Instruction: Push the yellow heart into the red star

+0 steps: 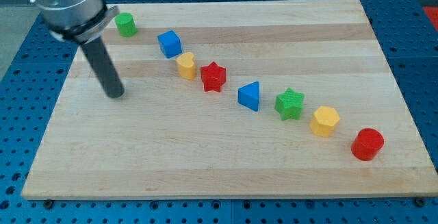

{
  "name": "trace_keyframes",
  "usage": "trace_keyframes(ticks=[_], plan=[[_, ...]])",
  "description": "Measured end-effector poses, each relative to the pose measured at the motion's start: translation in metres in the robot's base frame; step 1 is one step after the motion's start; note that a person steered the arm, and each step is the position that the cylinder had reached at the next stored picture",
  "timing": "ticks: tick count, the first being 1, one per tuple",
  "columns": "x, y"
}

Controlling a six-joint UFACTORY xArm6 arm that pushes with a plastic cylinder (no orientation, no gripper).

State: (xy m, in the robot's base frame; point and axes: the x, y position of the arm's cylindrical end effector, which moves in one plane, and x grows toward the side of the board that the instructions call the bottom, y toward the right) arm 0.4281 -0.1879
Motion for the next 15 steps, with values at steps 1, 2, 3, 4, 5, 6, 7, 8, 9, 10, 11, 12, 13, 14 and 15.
trace_keyframes(ticks=[1, 2, 3, 4, 5, 6, 7, 8, 9, 10, 11, 12, 13, 14, 15], plan=[[-0.014, 0.015], [-0.024, 0.026], [-0.056, 0.065], [-0.056, 0.065], [-0.056, 0.078], [-0.043, 0.123], [-0.035, 0.134], [-0.034, 0.135], [-0.014, 0.142], [0.012, 0.152], [0.035, 0.161], [0.039, 0.162], [0.017, 0.162], [-0.044, 0.202], [-0.048, 0.242]])
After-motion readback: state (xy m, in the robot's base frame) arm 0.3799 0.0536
